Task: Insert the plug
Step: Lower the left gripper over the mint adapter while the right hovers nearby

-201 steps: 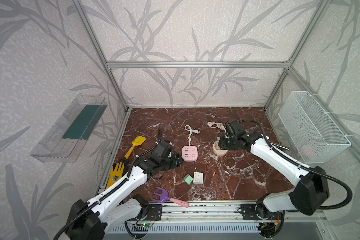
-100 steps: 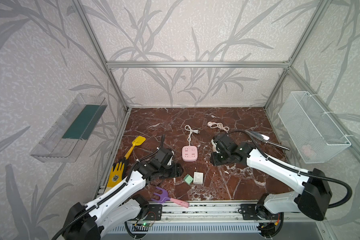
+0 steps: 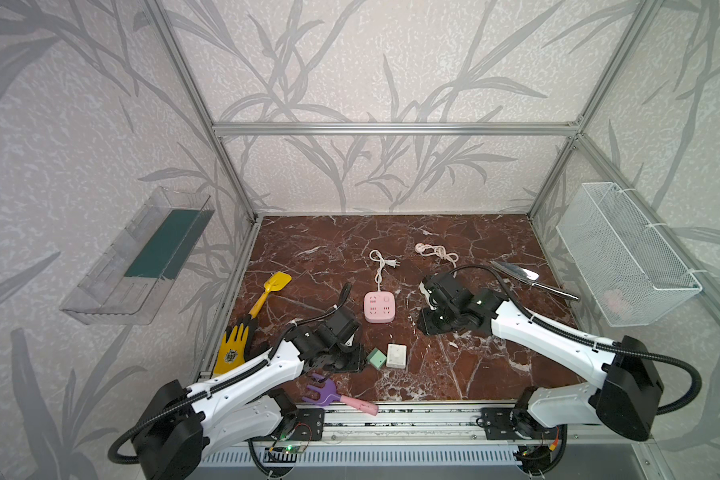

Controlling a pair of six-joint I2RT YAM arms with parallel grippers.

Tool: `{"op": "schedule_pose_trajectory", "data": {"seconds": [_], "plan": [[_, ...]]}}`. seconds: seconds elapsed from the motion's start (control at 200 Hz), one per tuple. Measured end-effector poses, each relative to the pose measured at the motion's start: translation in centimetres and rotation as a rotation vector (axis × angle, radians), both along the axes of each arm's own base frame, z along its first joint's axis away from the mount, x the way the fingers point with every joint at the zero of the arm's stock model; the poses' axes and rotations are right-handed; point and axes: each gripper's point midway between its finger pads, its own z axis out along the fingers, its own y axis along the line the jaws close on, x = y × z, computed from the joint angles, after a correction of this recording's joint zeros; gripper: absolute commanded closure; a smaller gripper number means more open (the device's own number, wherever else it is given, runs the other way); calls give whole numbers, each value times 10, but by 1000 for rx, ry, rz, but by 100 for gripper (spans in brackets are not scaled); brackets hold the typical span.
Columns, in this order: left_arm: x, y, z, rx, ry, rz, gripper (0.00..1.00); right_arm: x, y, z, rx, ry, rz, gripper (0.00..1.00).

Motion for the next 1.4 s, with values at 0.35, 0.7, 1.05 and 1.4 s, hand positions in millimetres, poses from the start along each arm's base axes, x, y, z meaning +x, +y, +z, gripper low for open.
{"op": "schedule_pose_trajectory", "data": {"seconds": [0.35, 0.7, 1.05, 1.4], "plan": [[2, -19, -13, 32, 49, -46, 55, 1, -1, 2, 1, -10, -3, 63], [18, -36, -17, 44, 49, -61, 49, 0, -9, 1, -1, -41, -17, 63], [32, -51, -15, 30, 28, -58, 46, 3, -14, 1, -3, -54, -36, 63], [33, -48, -17, 60, 14, -61, 45, 2, -18, -5, -13, -46, -40, 63]]}}
